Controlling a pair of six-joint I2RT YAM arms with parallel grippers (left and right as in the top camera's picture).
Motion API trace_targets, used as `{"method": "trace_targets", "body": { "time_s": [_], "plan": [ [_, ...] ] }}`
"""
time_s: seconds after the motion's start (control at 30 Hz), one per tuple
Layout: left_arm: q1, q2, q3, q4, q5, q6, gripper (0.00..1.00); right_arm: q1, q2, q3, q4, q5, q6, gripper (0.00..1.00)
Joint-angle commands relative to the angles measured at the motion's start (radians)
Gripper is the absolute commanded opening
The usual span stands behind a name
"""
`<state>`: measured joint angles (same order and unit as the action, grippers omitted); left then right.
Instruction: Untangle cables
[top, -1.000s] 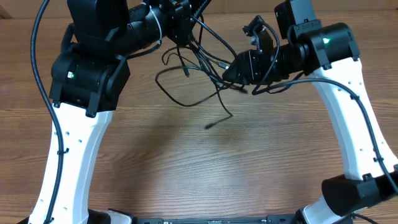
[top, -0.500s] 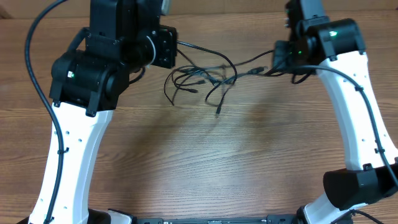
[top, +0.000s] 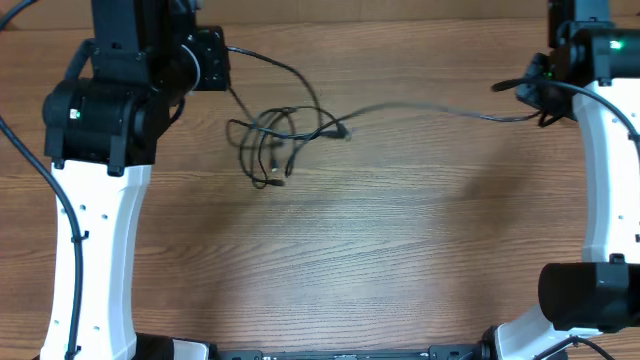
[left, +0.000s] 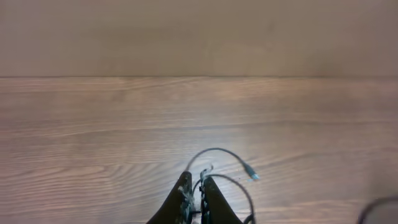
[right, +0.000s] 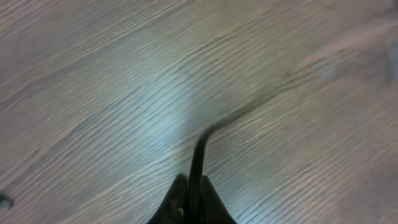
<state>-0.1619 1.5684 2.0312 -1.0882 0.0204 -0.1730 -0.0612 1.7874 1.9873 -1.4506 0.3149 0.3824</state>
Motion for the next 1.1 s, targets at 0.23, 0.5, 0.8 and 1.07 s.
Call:
{"method": "trace_targets", "body": {
  "time_s": [0.23, 0.5, 0.8, 1.07],
  "plan": [
    [0.152, -0.029, 0.010, -0.004, -0.121, -0.039, 0.04, -0.237, -0.002, -0.005, 0.006, 0.022, 0.072, 0.04],
    [0.237, -0.029, 0.010, -0.008, -0.121, -0.130, 0.04, -0.428, -0.001, -0.005, 0.009, 0.020, 0.175, 0.04],
    [0.328, -0.029, 0.010, -0.015, -0.070, -0.256, 0.04, -0.621, -0.001, -0.005, 0.065, -0.205, 0.212, 0.04],
    [0.288, -0.019, 0.010, 0.032, 0.594, -0.069, 0.04, -0.586, -0.001, -0.005, 0.187, -0.741, -0.164, 0.04]
  ]
}}
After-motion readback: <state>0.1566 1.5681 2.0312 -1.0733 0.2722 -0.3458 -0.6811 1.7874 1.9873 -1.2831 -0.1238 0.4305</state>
